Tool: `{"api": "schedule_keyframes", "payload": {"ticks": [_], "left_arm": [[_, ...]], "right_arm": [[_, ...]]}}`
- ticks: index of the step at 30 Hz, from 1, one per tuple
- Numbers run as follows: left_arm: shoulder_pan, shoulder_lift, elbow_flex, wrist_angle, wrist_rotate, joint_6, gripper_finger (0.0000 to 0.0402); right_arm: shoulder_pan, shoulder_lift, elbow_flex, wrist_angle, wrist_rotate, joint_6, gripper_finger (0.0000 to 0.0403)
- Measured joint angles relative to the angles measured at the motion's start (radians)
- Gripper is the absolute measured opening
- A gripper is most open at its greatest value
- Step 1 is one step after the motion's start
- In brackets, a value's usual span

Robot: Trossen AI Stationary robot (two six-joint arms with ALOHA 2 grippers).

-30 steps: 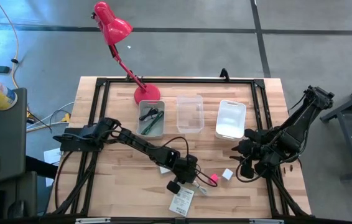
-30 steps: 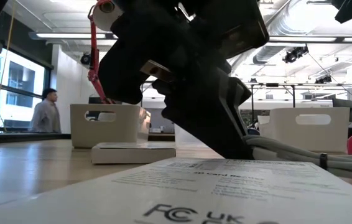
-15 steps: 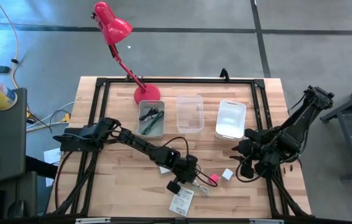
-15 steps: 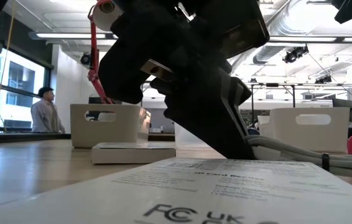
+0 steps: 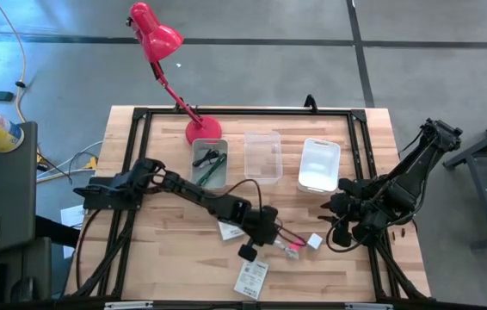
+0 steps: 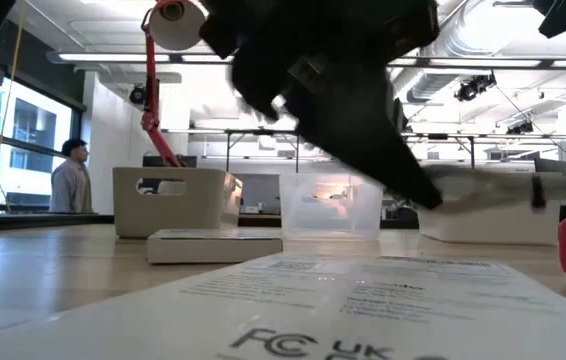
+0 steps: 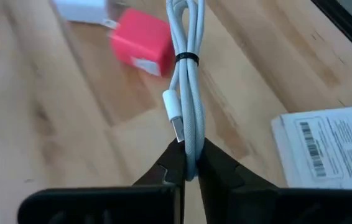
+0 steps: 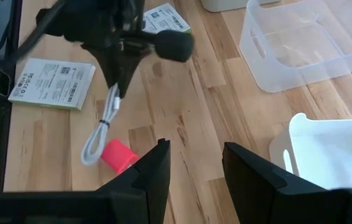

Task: Pick and place items into bin
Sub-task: Put the white charger cable into the gray bin

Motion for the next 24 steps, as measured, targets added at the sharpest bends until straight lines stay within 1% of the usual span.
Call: {"api": "schedule_keyframes", "payload": {"ticks": [2,6,11,15,19,24], "left_arm": [[0.011,-0.002,0.025,0.003,-0.001,0.003,0.0011],[0.032,-0.01,0.09,-0.101,0.007,0.021,0.0012],[0.049,-0.011,0.199,-0.341,0.005,0.093,0.0012],[0.057,-0.011,0.276,-0.514,-0.045,0.147,0.0012],[0.066,-0.011,0.338,-0.643,-0.077,0.184,0.0012],[0.072,-0.011,0.396,-0.807,-0.167,0.214,0.0012]], "right_arm": [[0.0,0.0,0.0,0.0,-0.004,0.0,0.0138],[0.0,0.0,0.0,-0.008,-0.023,0.001,0.0138],[0.0,0.0,0.0,-0.069,-0.027,0.042,0.0138],[0.002,0.0,0.0,-0.118,-0.03,0.074,0.0138],[0.004,0.0,0.0,-0.122,-0.028,0.075,0.0138],[0.004,0.0,0.0,-0.122,-0.022,0.075,0.0138]]}}
